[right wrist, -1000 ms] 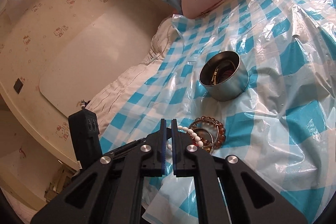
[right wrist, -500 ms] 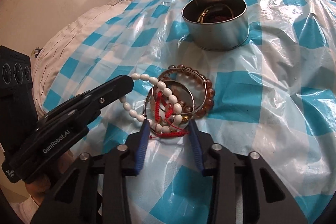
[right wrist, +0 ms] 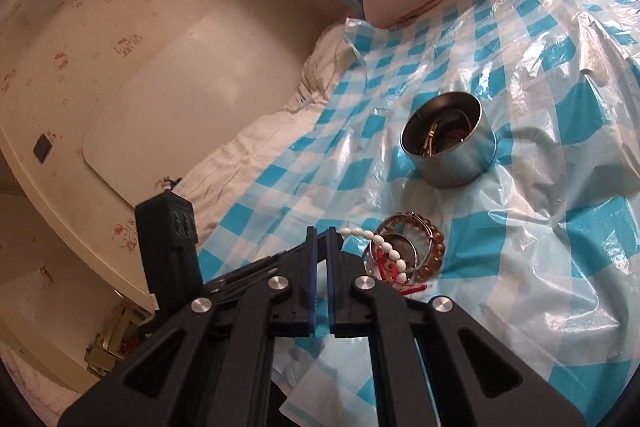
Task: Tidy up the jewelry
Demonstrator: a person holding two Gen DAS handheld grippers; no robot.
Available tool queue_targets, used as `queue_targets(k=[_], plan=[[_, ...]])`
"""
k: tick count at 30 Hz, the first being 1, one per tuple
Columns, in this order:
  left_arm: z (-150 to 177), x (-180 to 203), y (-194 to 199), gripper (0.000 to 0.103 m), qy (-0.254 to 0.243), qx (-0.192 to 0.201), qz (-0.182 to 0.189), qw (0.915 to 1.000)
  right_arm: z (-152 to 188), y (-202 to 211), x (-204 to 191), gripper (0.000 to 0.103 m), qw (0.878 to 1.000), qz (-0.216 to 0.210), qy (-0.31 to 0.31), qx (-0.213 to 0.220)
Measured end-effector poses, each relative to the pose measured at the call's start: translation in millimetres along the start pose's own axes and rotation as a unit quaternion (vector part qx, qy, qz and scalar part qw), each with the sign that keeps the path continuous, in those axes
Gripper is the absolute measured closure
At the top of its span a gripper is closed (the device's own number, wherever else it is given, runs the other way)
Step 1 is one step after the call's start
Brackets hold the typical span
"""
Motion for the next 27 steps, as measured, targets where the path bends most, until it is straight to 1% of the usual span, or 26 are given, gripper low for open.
queue_targets(k=[3, 5, 6, 7, 8, 9, 11, 13, 14, 15, 17, 18, 19, 22, 23, 25, 27], plan=[[-1, 3, 3, 0.096, -0.003, 0.007, 0.004, 1.0, -3, 3, 3, 0.098, 1.0, 0.001, -0.007, 0.007], [-1, 2, 2, 0.096, -0.003, 0.005, 0.002, 1.0, 1, 0, 14, 0.098, 0.999, 0.023, -0.023, -0.006], [-1, 2, 2, 0.096, -0.002, 0.005, 0.002, 1.0, 6, -4, 21, 0.092, 0.998, 0.041, -0.032, -0.024], [-2, 2, 2, 0.096, -0.002, 0.005, 0.001, 1.0, 12, -10, 27, 0.08, 0.996, 0.059, -0.037, -0.048], [-1, 1, 2, 0.096, -0.002, 0.005, 0.0, 1.0, 18, -19, 32, 0.046, 0.994, 0.078, -0.036, -0.074], [-2, 1, 1, 0.096, -0.001, 0.005, -0.001, 1.0, 23, -27, 32, 0.035, 0.99, 0.094, -0.025, -0.098], [-2, -1, 1, 0.096, 0.002, 0.005, -0.002, 1.0, 31, -45, 27, 0.035, 0.985, 0.101, 0.005, -0.137], [-2, -1, 1, 0.096, 0.003, 0.005, -0.003, 1.0, 44, -61, 32, 0.035, 0.975, 0.13, 0.024, -0.18], [-2, -1, 1, 0.096, 0.002, 0.004, -0.004, 1.0, 50, -68, 35, 0.039, 0.971, 0.134, 0.024, -0.197], [-2, -1, 1, 0.096, 0.002, 0.004, -0.004, 1.0, 52, -73, 37, 0.061, 0.97, 0.134, 0.027, -0.202], [-2, -2, 1, 0.096, 0.002, 0.004, -0.005, 1.0, 52, -74, 35, 0.092, 0.971, 0.128, 0.033, -0.2], [-2, -2, 1, 0.096, 0.002, 0.003, -0.004, 1.0, 51, -72, 32, 0.098, 0.973, 0.118, 0.034, -0.195], [-2, -2, 1, 0.096, 0.003, 0.003, -0.004, 1.0, 49, -70, 25, 0.098, 0.977, 0.099, 0.038, -0.184], [-2, -2, 1, 0.096, 0.003, 0.004, -0.004, 1.0, 44, -65, 14, 0.099, 0.983, 0.069, 0.042, -0.167], [-2, -2, 1, 0.096, 0.002, 0.003, -0.004, 1.0, 41, -62, 14, 0.099, 0.985, 0.061, 0.034, -0.158], [-2, -2, 1, 0.096, 0.002, 0.003, -0.004, 1.0, 34, -55, 15, 0.1, 0.991, 0.028, 0.005, -0.132], [-2, -2, 1, 0.096, 0.001, 0.003, -0.004, 1.0, 23, -43, 15, 0.1, 0.996, -0.005, -0.021, -0.092]])
Point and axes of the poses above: each gripper's, at about its wrist camera, not at the fingertips, and y roughly against the way its jaws point, x to its right, z to its underside, the point moved 8 cm from there along -y, roughly the way its jaws point, and after that the axes turned 13 degrees about y, right-handed, at the moved point
